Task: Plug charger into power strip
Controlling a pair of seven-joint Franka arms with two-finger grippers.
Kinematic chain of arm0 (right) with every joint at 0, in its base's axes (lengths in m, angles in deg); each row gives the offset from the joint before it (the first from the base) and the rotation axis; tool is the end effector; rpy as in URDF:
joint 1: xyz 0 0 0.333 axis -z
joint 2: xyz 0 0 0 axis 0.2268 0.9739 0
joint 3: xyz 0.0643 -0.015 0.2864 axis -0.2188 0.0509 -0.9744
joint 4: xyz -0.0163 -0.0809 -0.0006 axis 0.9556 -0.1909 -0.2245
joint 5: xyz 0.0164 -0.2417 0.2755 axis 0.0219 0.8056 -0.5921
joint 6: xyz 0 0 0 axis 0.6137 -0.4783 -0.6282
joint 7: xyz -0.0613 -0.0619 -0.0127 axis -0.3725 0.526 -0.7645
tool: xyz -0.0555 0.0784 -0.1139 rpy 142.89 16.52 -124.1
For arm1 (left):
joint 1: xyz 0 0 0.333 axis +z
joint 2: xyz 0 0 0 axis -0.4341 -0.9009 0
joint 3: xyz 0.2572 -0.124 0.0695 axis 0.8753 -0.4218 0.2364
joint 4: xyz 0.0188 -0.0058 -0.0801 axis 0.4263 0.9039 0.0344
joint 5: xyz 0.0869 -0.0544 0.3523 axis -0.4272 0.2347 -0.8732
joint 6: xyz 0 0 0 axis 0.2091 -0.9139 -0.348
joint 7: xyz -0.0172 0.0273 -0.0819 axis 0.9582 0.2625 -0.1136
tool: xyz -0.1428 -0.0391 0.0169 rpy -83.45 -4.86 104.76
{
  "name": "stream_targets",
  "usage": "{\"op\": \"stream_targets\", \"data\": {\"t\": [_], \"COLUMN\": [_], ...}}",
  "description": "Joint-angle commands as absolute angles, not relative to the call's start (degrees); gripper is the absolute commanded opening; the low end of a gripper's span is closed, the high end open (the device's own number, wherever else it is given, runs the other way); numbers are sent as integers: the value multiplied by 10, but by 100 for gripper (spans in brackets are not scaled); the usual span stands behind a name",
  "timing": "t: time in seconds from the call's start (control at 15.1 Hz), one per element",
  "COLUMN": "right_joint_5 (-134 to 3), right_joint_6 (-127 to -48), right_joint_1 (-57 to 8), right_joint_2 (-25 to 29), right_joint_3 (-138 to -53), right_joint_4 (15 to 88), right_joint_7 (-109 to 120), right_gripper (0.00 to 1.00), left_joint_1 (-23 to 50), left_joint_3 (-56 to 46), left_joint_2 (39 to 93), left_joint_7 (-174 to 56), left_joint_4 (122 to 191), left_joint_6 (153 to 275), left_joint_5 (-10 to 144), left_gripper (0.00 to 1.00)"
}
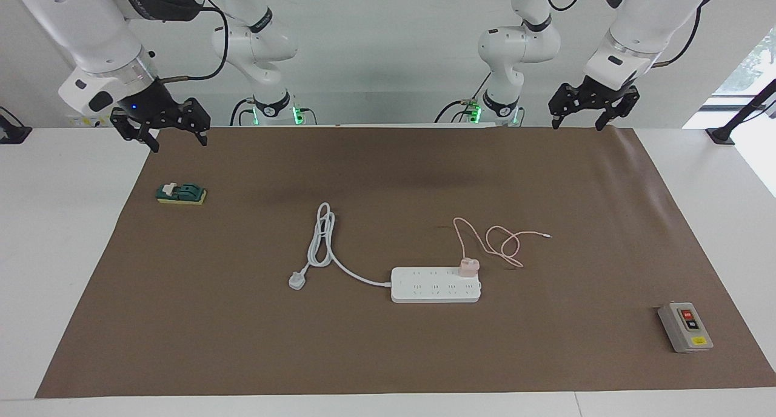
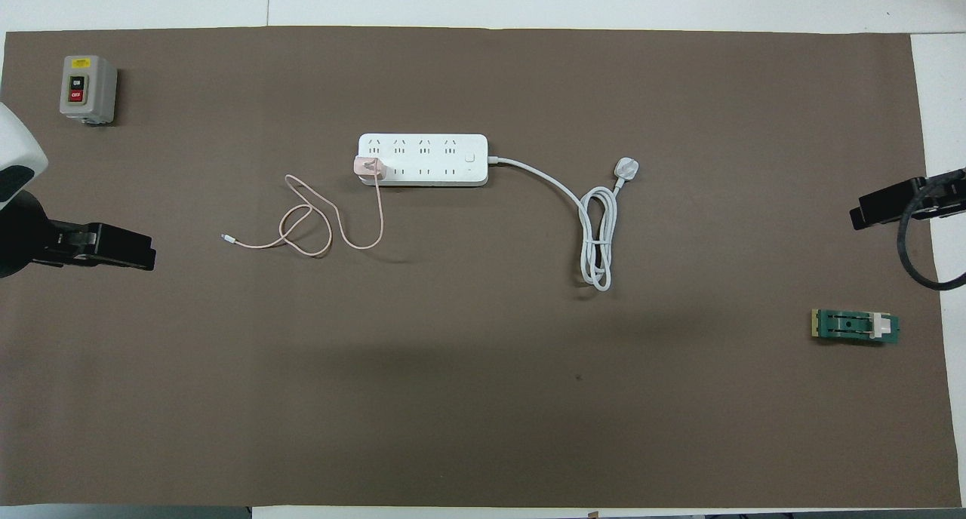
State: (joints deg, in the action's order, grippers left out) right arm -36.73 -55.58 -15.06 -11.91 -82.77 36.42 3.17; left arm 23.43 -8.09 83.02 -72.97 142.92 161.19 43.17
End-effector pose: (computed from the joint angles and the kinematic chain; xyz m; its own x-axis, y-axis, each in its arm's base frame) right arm 0.5208 -0.0271 0.5547 0.9908 0.1160 -0.0698 0.1134 -0.9927 -0.0406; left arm 0.4766 -0.0772 0.5687 0.9907 -0.1214 -0.0609 -0.1207 -0.9926 0.0152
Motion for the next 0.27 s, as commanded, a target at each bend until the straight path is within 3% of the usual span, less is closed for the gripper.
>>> {"op": "stream_targets", "data": {"t": [0.0, 0.2], "right_joint_5": [-375, -376], "right_joint_6": [-560, -560], "right_joint_1": [-148, -148], "right_joint_2": [-135, -134], "right_joint_3": [-830, -830], "right_joint_4": [382, 382], "right_joint_7": [40, 40], "right_gripper": [100, 100], "left_joint_1": [228, 228], "left_joint_3": [-77, -77], "left_joint_2": [847, 846], "left_joint_7": [-730, -732], "left_joint_4": [1444, 1442], "left_joint_6": [1616, 1617], "left_joint_5": [436, 436], "left_gripper": [100, 100]}}
